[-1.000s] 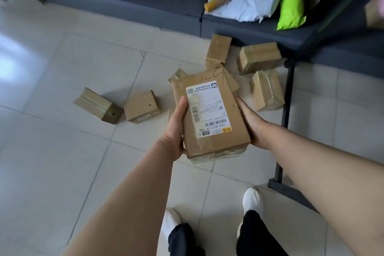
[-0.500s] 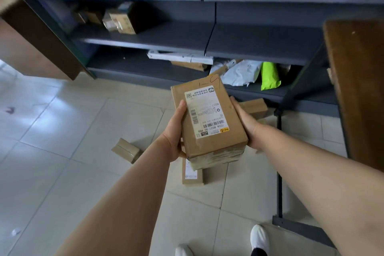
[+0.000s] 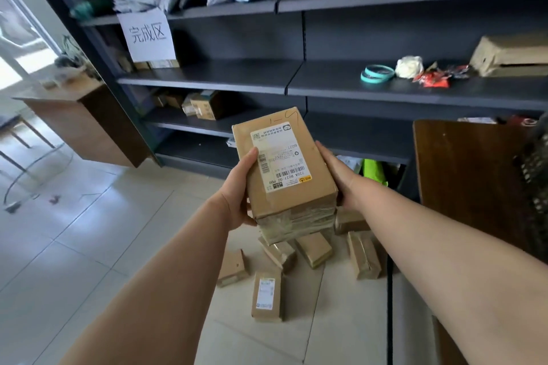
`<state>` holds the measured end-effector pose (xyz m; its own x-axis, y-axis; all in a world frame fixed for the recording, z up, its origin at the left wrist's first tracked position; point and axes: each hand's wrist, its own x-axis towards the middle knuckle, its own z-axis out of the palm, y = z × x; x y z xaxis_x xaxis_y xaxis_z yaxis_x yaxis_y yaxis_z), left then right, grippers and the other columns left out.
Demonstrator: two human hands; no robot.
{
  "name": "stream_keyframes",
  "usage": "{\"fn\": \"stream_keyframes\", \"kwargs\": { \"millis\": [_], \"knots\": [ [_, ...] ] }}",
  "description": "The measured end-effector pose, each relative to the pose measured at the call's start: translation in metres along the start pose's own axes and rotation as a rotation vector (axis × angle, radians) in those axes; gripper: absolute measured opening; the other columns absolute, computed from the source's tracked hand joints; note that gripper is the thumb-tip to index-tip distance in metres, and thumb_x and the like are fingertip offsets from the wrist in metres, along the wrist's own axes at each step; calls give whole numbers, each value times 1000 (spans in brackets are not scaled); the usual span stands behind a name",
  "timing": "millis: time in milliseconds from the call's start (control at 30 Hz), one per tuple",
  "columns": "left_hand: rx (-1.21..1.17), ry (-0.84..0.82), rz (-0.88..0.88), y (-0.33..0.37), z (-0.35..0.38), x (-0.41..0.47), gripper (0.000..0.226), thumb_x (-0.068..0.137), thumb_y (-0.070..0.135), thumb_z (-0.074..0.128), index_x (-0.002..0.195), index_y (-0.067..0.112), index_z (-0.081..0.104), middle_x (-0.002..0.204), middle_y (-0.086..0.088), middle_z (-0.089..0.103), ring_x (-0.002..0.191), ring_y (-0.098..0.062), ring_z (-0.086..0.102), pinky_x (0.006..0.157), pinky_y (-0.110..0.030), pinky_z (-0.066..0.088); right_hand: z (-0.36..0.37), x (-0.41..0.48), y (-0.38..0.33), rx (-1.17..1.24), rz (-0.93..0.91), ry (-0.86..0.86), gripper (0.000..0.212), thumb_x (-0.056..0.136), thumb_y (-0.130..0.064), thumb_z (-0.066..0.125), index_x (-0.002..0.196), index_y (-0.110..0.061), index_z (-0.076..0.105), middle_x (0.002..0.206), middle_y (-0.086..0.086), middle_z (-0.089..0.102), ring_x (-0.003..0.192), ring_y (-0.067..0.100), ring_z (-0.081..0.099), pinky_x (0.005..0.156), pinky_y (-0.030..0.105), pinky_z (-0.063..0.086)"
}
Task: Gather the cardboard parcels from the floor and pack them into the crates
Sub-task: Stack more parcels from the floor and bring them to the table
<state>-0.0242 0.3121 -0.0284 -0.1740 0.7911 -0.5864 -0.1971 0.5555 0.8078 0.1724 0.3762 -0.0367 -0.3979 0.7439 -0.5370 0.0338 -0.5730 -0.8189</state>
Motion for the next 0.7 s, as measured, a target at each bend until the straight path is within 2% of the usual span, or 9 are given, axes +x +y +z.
{"fn": "stream_keyframes", "kwargs": {
  "millis": [100,200,267,333,433,567,633,700],
  "knots": [
    [45,-32,16,11,16,-26,82,59,81,61,123,30,62,117,-8,71,111,-36,63,98,-64,43,-5,-33,-5,-15,-46,36,56,85,-73,42,93,-25,70,82,6,74,83,24,67,72,32,52],
    [90,-83,27,18,34,-51,74,70,80,57,123,28,60,115,-10,71,109,-38,64,98,-66,41,-13,-65,-3,16,-93,115,66,81,-79,41,115,-29,67,106,8,73,102,26,65,93,39,51],
    [121,-129,35,21,46,-67,76,67,80,59,124,30,60,116,-9,71,109,-38,64,98,-68,40,-19,-90,-3,19,-125,164,71,77,-83,41,120,-31,65,114,7,71,110,27,63,103,44,45],
    [137,-169,44,23,58,-84,75,66,79,61,124,31,60,117,-8,71,110,-38,63,97,-69,40,-26,-118,-4,20,-160,213,73,76,-84,41,119,-30,65,114,6,71,111,27,63,105,45,44],
    [165,-242,68,28,79,-110,72,68,77,61,123,29,61,117,-9,71,110,-38,63,94,-70,41,-36,-162,-6,8,-209,289,77,73,-85,44,115,-25,67,109,6,71,107,24,62,102,39,44],
    [250,-320,104,41,116,-143,84,56,78,67,124,29,62,119,-10,70,112,-40,62,94,-72,39,-55,-217,-11,38,-274,398,94,54,-94,50,119,-28,67,120,6,69,113,27,61,107,44,41],
    [277,-365,136,50,140,-159,82,58,77,66,124,28,62,118,-10,71,112,-40,62,95,-71,39,-70,-242,-16,47,-305,469,104,44,-97,52,122,-30,66,123,5,67,116,28,59,108,46,39],
    [307,-408,170,60,166,-174,75,66,77,62,123,27,62,117,-11,71,110,-40,62,93,-70,41,-85,-269,-23,64,-345,510,103,47,-96,51,127,-31,62,129,2,63,120,26,55,110,45,36]
  ]
}}
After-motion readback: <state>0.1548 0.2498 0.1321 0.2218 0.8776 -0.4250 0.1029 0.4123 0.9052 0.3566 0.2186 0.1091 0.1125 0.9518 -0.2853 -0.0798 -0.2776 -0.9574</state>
